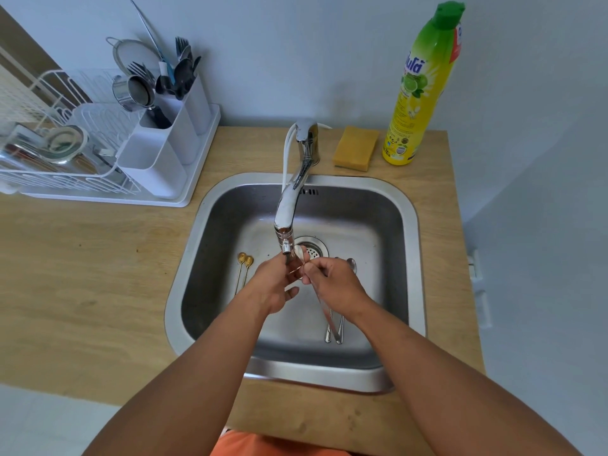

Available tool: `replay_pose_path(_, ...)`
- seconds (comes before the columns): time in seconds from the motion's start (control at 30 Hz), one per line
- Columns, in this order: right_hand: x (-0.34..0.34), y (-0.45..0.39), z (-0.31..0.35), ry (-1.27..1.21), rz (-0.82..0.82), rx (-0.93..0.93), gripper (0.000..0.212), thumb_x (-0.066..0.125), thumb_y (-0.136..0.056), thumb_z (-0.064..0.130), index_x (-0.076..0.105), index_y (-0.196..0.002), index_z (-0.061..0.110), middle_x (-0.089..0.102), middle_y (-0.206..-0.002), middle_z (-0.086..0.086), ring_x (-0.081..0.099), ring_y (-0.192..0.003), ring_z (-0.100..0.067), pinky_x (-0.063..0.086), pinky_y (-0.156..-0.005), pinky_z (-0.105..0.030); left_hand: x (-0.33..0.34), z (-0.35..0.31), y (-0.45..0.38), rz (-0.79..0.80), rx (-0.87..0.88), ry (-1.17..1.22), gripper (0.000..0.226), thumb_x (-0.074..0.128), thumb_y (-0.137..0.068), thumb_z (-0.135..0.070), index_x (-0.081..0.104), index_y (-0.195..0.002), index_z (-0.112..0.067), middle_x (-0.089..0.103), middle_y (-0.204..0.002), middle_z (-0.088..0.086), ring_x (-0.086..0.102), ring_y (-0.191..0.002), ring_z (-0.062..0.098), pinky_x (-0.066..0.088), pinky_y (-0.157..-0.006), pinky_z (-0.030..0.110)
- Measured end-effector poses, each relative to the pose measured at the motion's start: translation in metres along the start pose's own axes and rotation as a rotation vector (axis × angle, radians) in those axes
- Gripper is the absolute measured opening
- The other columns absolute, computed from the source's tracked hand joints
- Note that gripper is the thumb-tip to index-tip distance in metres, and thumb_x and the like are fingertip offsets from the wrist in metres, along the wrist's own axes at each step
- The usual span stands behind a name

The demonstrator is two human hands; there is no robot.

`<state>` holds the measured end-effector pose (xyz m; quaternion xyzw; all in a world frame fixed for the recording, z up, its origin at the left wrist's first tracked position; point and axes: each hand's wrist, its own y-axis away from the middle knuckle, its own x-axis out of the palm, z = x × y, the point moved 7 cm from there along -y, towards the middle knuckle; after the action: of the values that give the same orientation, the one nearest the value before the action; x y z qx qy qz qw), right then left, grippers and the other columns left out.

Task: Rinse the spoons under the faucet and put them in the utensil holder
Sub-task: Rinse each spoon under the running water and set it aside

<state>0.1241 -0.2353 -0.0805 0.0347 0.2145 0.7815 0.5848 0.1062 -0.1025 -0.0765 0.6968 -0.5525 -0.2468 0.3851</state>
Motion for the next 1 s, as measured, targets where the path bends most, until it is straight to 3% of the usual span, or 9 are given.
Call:
replay_pose_path(0.13,-0.003,0.000,-0.001,-0.058,0.010,0.027,0.029,0.060,-0.101,0.023,0.077,-0.080,0.012,0.077,-0.082,-0.007,0.058,-0.071,-0.011,0.049,-0.075,-0.031,0.001,0.010,0.000,0.110,0.022,0.019,0.027,0.055,-0.105,-0.035,0.079,-0.094,-0.028,0.070,-0.081,-0.010,0.058,-0.076,0.007,0.031,-0.070,0.034)
replay_pose_path(0.23,-0.002,0.001,-0.002,-0.092,0.055,0.052,0.031,0.060,-0.102,0.025,0.077,-0.080,0.012,0.073,-0.074,0.003,0.053,-0.065,-0.006,0.045,-0.066,-0.025,-0.001,0.014,-0.001,0.095,0.040,0.043,0.017,0.064,-0.100,-0.029,0.080,-0.094,-0.029,0.068,-0.077,-0.010,0.058,-0.076,0.007,0.030,-0.072,0.036)
replay_pose_path(0.37,0.003,0.002,-0.003,-0.250,0.139,0.124,0.026,0.059,-0.105,0.027,0.078,-0.087,0.020,0.071,-0.073,0.010,0.041,-0.051,0.000,0.035,-0.046,-0.014,0.000,0.012,-0.003,0.151,0.070,0.070,0.018,0.071,-0.089,-0.044,0.080,-0.104,-0.039,0.062,-0.071,-0.009,0.058,-0.069,0.006,0.027,-0.077,0.039)
replay_pose_path(0.5,0.001,0.002,0.004,-0.181,0.140,0.049,0.026,0.058,-0.105,0.025,0.079,-0.089,0.021,0.077,-0.076,0.009,0.056,-0.054,0.000,0.044,-0.054,-0.010,-0.002,0.003,-0.003,0.084,0.137,-0.027,0.015,0.069,-0.090,-0.049,0.081,-0.097,-0.043,0.066,-0.069,-0.010,0.063,-0.071,0.005,0.032,-0.083,0.040)
replay_pose_path(0.6,0.003,0.000,0.004,-0.019,0.156,-0.014,0.026,0.062,-0.102,0.030,0.079,-0.083,0.023,0.079,-0.084,0.004,0.067,-0.071,-0.019,0.054,-0.075,-0.032,-0.006,-0.007,0.000,-0.056,0.190,-0.066,0.014,0.071,-0.091,-0.047,0.083,-0.091,-0.040,0.076,-0.081,-0.019,0.063,-0.087,0.011,0.035,-0.083,0.041)
replay_pose_path(0.7,0.008,-0.001,0.001,0.042,0.137,-0.026,0.026,0.063,-0.100,0.033,0.079,-0.082,0.024,0.078,-0.077,0.012,0.058,-0.061,-0.012,0.049,-0.065,-0.033,-0.011,-0.011,0.001,-0.143,0.235,-0.089,0.022,0.074,-0.088,-0.049,0.082,-0.092,-0.029,0.077,-0.075,-0.019,0.064,-0.081,0.011,0.038,-0.074,0.034)
replay_pose_path(0.8,0.007,-0.007,0.001,0.001,0.067,0.003,0.026,0.064,-0.100,0.034,0.079,-0.082,0.022,0.080,-0.087,-0.006,0.068,-0.075,-0.035,0.052,-0.071,-0.040,-0.012,-0.008,0.002,-0.125,0.306,-0.178,0.025,0.072,-0.091,-0.048,0.080,-0.090,-0.024,0.074,-0.069,-0.007,0.066,-0.074,0.012,0.043,-0.072,0.026)
replay_pose_path(0.9,0.013,-0.008,0.004,0.053,0.118,0.008,0.028,0.065,-0.099,0.035,0.079,-0.077,0.024,0.080,-0.082,0.008,0.067,-0.068,-0.008,0.048,-0.065,-0.029,-0.018,-0.008,0.002,-0.133,0.359,-0.203,0.022,0.071,-0.095,-0.040,0.080,-0.090,-0.021,0.076,-0.073,-0.008,0.070,-0.075,0.007,0.049,-0.069,0.017)
replay_pose_path(1.0,0.022,-0.005,0.007,0.093,0.151,0.003,0.029,0.063,-0.100,0.033,0.078,-0.075,0.026,0.080,-0.081,0.016,0.059,-0.055,0.007,0.042,-0.060,-0.021,-0.028,-0.010,0.001,-0.191,0.365,-0.228,0.020,0.069,-0.097,-0.036,0.080,-0.095,-0.020,0.078,-0.084,-0.008,0.070,-0.077,0.003,0.047,-0.054,0.006)
